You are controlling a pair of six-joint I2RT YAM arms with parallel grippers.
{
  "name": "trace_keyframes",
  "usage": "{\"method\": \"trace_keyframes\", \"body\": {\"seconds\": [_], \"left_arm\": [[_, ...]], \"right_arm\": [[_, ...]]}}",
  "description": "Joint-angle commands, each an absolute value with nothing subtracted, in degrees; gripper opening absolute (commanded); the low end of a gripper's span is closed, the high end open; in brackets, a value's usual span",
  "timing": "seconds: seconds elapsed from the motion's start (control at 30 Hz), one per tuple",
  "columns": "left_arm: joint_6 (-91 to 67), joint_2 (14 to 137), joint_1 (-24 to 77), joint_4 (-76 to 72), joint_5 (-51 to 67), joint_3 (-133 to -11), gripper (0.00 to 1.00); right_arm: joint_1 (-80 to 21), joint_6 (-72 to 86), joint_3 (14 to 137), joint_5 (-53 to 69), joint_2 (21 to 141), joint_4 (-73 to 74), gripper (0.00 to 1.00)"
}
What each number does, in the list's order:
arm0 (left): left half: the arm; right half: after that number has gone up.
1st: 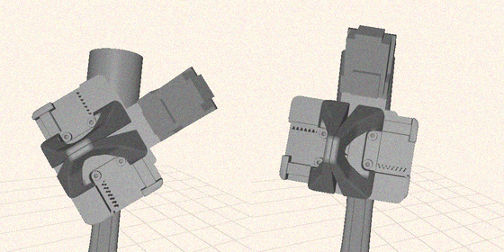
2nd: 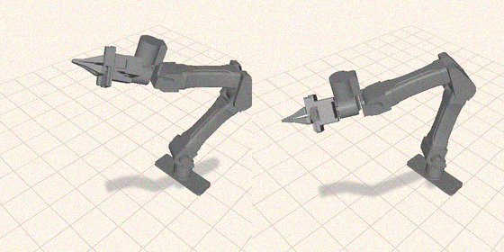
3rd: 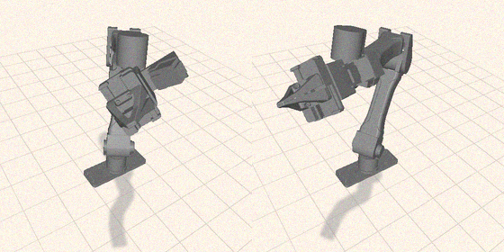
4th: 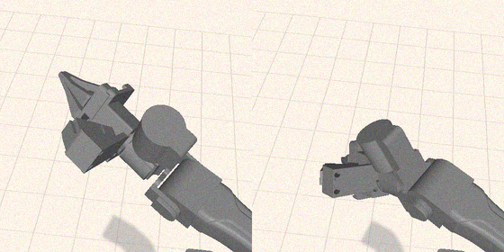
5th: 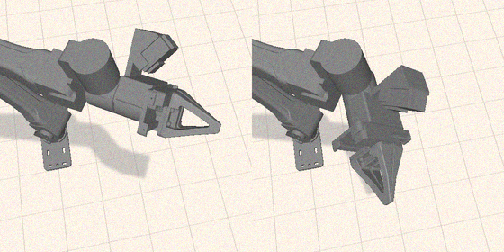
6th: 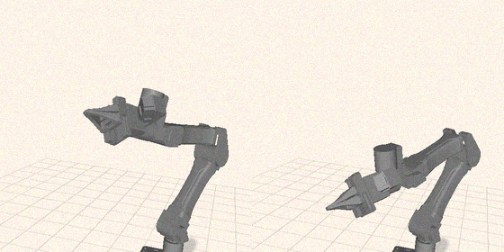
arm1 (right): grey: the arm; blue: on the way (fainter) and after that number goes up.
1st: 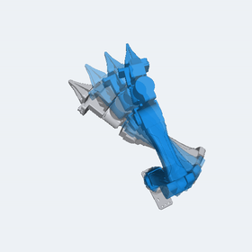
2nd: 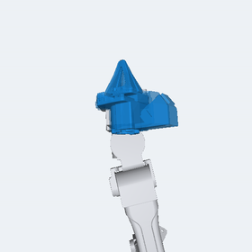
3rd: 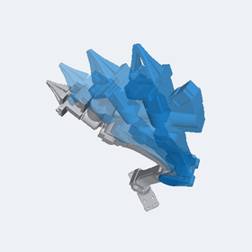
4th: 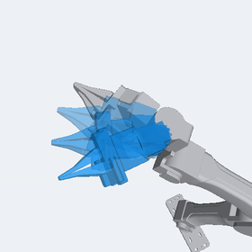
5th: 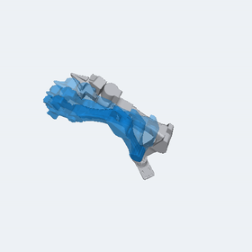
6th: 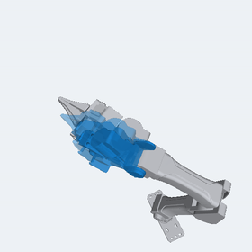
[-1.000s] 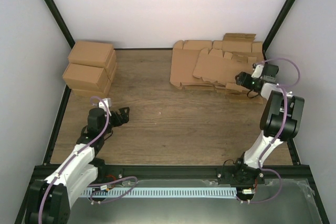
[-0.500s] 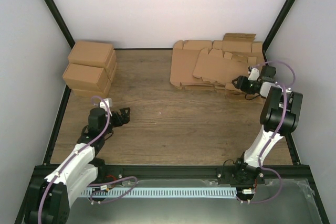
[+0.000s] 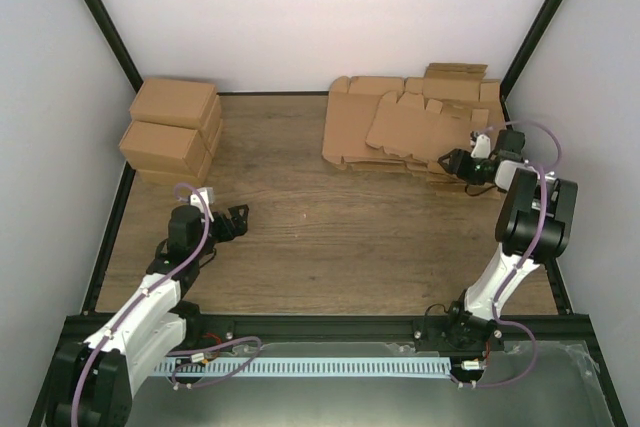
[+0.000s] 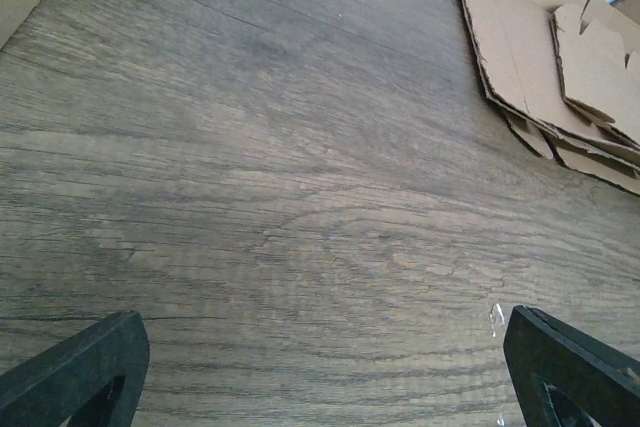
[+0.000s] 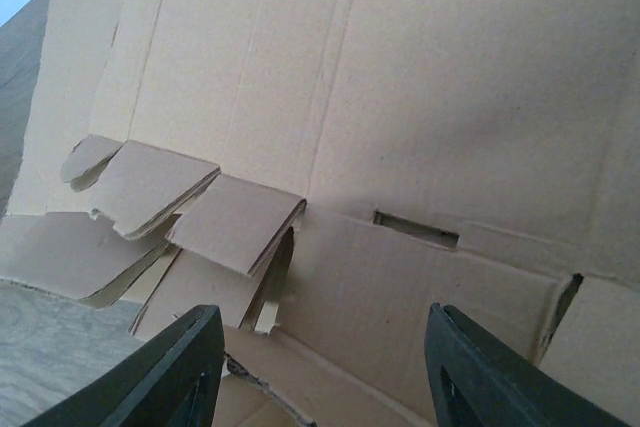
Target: Fold the paper box
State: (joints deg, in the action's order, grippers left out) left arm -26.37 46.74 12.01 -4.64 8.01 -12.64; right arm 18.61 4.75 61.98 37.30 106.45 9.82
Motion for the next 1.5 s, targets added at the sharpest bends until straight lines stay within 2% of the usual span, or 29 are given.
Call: {"method": "trace_keyframes", "body": {"seconds": [0.0,0.43,0.93,1.2,1.33,1.47], "left_arm": [[-25.7,45.9,12.3,-6.0,8.3,-13.6,1.00],[-25.7,44.7,12.4,-5.8,8.3,-13.3,1.00],[-25.7,44.8,12.4,-6.0,8.2,-13.3,1.00],[-25.7,44.9,12.5,-5.9,8.0,-13.4,1.00],[-25.7,45.2,12.5,-6.0,7.9,-13.5,1.00],[-25.7,45.3,12.5,-5.9,7.9,-13.4,1.00]], "right_arm": [[18.8,3.9,60.1,39.6,103.0,9.7,0.57],[17.8,4.1,58.8,42.7,100.1,10.5,0.43],[5.6,0.4,66.3,32.6,100.3,19.6,0.35],[-1.5,-4.2,73.5,35.6,100.0,26.8,0.35],[-1.8,-4.5,75.7,32.3,97.9,29.3,0.36],[-1.7,-4.9,77.5,19.1,97.4,32.8,0.49]]}}
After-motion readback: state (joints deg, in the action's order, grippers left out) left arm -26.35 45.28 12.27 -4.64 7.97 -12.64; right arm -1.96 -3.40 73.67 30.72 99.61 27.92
